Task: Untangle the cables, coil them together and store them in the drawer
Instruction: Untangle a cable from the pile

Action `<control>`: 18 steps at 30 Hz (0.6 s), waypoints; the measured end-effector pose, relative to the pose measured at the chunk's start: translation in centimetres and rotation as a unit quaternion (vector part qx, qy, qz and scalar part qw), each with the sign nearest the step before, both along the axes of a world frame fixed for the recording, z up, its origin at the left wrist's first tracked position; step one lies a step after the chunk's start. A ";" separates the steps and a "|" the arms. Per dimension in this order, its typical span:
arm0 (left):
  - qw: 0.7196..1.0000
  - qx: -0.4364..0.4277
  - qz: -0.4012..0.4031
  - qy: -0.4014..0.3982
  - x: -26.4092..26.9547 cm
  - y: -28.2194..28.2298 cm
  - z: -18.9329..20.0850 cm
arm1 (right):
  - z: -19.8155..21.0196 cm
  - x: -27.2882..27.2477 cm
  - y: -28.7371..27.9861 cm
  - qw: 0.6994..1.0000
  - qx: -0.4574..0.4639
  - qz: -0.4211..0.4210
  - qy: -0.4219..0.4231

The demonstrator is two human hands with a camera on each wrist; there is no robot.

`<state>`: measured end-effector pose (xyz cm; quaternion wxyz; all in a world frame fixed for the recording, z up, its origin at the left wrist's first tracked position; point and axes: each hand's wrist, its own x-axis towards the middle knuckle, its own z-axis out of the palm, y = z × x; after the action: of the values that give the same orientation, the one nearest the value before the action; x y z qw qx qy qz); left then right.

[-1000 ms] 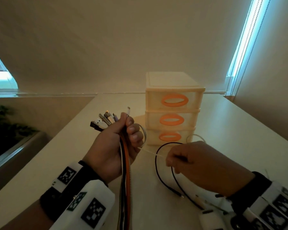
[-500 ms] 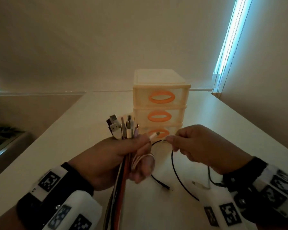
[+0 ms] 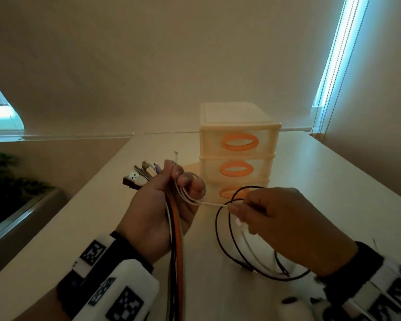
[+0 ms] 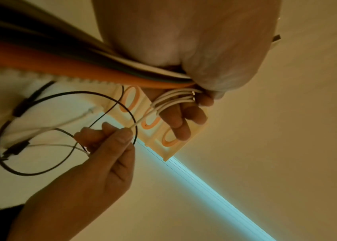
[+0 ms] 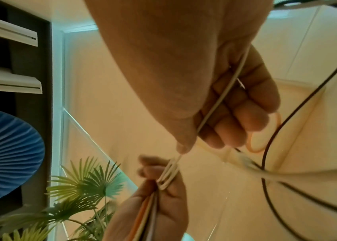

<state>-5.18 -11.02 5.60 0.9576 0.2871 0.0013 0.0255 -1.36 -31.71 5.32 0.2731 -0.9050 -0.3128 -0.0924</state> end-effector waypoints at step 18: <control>0.979 0.041 -0.175 -0.098 -0.5 3.1 1.2 | 1.0 2.4 -2.6 0.948 0.049 0.098 0.298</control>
<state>-5.67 -7.97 6.76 0.9299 0.3184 -0.1441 -0.1145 0.99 -34.35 6.36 0.4059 -0.8418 -0.2990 0.1931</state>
